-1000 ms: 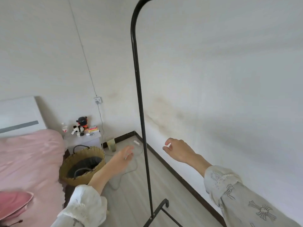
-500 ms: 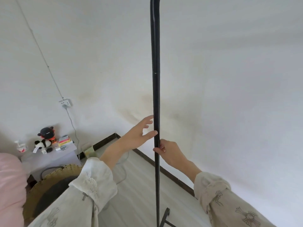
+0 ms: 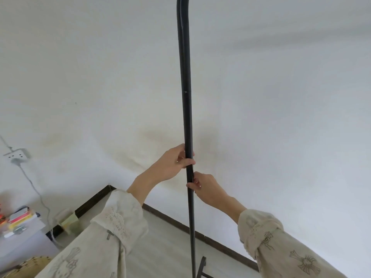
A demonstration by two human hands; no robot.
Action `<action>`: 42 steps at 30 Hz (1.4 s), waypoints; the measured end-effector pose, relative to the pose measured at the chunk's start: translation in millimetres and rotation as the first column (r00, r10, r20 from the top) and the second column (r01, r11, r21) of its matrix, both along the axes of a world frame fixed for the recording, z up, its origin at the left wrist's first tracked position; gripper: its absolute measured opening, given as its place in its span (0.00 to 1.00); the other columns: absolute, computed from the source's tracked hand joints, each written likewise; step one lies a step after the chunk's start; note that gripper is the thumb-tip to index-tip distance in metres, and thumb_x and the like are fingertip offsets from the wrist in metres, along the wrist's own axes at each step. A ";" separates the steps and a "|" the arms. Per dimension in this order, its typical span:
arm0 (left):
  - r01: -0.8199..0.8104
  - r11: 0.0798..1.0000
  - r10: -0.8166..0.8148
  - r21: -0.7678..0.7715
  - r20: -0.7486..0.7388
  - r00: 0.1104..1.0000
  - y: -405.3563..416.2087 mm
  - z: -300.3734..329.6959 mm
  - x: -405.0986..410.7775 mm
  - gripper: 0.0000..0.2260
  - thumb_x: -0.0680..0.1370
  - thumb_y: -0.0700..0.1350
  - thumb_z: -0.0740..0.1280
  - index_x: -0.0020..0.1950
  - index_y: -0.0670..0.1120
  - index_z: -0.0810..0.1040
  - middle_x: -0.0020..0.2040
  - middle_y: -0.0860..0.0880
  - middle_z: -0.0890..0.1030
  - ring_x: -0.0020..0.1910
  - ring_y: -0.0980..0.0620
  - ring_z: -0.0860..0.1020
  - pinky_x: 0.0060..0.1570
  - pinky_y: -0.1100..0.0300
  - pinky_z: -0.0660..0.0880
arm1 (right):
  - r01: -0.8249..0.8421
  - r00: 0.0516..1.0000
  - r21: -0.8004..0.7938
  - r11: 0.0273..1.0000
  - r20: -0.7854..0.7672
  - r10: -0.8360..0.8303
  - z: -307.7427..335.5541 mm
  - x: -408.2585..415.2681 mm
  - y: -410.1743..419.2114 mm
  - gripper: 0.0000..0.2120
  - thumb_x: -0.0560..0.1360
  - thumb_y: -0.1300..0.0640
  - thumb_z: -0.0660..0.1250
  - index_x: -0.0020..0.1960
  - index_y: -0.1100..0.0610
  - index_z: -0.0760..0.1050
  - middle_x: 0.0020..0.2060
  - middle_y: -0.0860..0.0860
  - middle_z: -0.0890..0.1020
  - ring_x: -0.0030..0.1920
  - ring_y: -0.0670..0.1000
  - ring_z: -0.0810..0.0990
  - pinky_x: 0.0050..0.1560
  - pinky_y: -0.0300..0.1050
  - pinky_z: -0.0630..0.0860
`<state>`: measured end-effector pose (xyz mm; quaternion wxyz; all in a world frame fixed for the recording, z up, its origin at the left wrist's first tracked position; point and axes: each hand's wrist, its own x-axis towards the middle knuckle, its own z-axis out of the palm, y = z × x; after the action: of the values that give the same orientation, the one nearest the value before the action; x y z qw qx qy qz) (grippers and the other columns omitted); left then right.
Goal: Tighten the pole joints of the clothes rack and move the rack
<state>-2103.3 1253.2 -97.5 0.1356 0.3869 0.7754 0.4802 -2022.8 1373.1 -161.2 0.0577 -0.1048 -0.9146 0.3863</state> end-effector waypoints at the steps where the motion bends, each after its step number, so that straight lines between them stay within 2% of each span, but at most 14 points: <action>1: 0.018 1.000 -0.018 0.002 0.005 1.000 9.0 -0.7 -10.1 0.09 0.75 0.38 0.65 0.44 0.52 0.73 0.43 0.48 0.80 0.50 0.46 0.81 0.56 0.51 0.78 | 0.024 1.000 -0.011 1.000 0.003 -0.024 0.3 -6.9 6.1 0.11 0.76 0.54 0.61 0.49 0.63 0.73 0.45 0.62 0.81 0.46 0.61 0.79 0.49 0.55 0.77; 9: 0.211 0.977 -0.211 0.015 0.000 0.977 60.2 -2.5 -90.7 0.08 0.75 0.36 0.65 0.43 0.50 0.73 0.44 0.46 0.79 0.47 0.47 0.81 0.50 0.55 0.79 | 0.201 0.979 -0.026 0.979 -0.017 -0.202 -2.8 -64.1 37.2 0.10 0.76 0.55 0.61 0.49 0.62 0.73 0.46 0.61 0.81 0.46 0.61 0.79 0.49 0.55 0.78; 15: 0.427 0.904 -0.428 -0.035 -0.039 0.903 88.5 0.2 -139.4 0.09 0.75 0.39 0.66 0.44 0.52 0.71 0.44 0.44 0.78 0.50 0.42 0.80 0.54 0.46 0.79 | 0.385 0.922 -0.037 0.922 -0.028 -0.386 -2.8 -92.5 42.3 0.10 0.77 0.56 0.61 0.52 0.62 0.73 0.48 0.60 0.81 0.46 0.61 0.80 0.51 0.58 0.77; 22: 0.560 0.827 -0.562 -0.047 -0.079 0.823 109.7 2.6 -163.5 0.09 0.75 0.41 0.67 0.44 0.54 0.70 0.46 0.44 0.79 0.50 0.43 0.80 0.53 0.43 0.79 | 0.532 0.846 -0.041 0.846 0.001 -0.533 3.0 -105.6 39.1 0.10 0.76 0.57 0.61 0.54 0.61 0.72 0.53 0.57 0.81 0.49 0.62 0.79 0.54 0.59 0.77; 25: 0.591 0.805 -0.593 -0.046 -0.103 0.799 112.4 1.5 -167.4 0.09 0.75 0.43 0.67 0.45 0.56 0.70 0.47 0.45 0.79 0.50 0.44 0.80 0.53 0.44 0.79 | 0.554 0.832 -0.048 0.831 0.028 -0.554 3.4 -106.2 38.0 0.09 0.76 0.57 0.61 0.54 0.60 0.73 0.52 0.55 0.81 0.48 0.61 0.79 0.53 0.59 0.77; 27: 0.606 0.794 -0.607 -0.049 -0.103 0.788 112.2 -1.0 -171.1 0.09 0.75 0.44 0.67 0.46 0.56 0.70 0.47 0.46 0.79 0.49 0.44 0.80 0.54 0.44 0.78 | 0.555 0.832 -0.065 0.830 0.056 -0.552 4.6 -107.1 37.7 0.08 0.76 0.57 0.62 0.52 0.59 0.74 0.47 0.52 0.80 0.45 0.58 0.81 0.53 0.57 0.79; 30: 0.608 0.793 -0.608 -0.032 -0.079 0.790 109.1 -4.8 -171.5 0.08 0.75 0.44 0.67 0.52 0.50 0.71 0.46 0.48 0.79 0.49 0.45 0.81 0.54 0.43 0.78 | 0.548 0.836 -0.104 0.830 0.092 -0.540 5.4 -107.1 38.1 0.04 0.75 0.57 0.62 0.48 0.56 0.74 0.40 0.48 0.79 0.39 0.53 0.81 0.52 0.55 0.80; 37: 0.563 0.827 -0.561 0.007 -0.064 0.825 100.2 -15.6 -166.6 0.09 0.76 0.47 0.65 0.52 0.44 0.69 0.47 0.46 0.81 0.50 0.46 0.80 0.56 0.41 0.76 | 0.605 0.796 -0.151 0.782 0.092 -0.598 -1.8 -107.9 32.3 0.03 0.74 0.56 0.64 0.43 0.54 0.75 0.43 0.55 0.80 0.39 0.53 0.78 0.50 0.52 0.79; 40: 0.527 0.849 -0.524 0.044 -0.059 0.849 95.1 -25.6 -157.3 0.07 0.78 0.47 0.61 0.53 0.45 0.68 0.47 0.48 0.80 0.53 0.46 0.78 0.58 0.42 0.75 | 0.615 0.788 -0.144 0.775 0.092 -0.608 -2.8 -107.8 30.2 0.05 0.75 0.55 0.63 0.44 0.55 0.76 0.43 0.57 0.81 0.37 0.52 0.77 0.45 0.48 0.78; 42: 0.507 0.860 -0.504 0.053 -0.069 0.861 92.1 -29.3 -149.9 0.06 0.79 0.47 0.59 0.54 0.46 0.67 0.45 0.52 0.79 0.53 0.48 0.77 0.58 0.43 0.75 | 0.613 0.790 -0.135 0.778 0.090 -0.606 -4.1 -105.1 27.6 0.07 0.75 0.55 0.63 0.45 0.57 0.77 0.42 0.57 0.81 0.35 0.51 0.76 0.37 0.40 0.74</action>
<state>-2253.2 1345.3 -126.8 0.2228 0.5936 0.6330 0.4443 -2127.9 1400.7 -165.3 0.1520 -0.4072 -0.7991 0.4154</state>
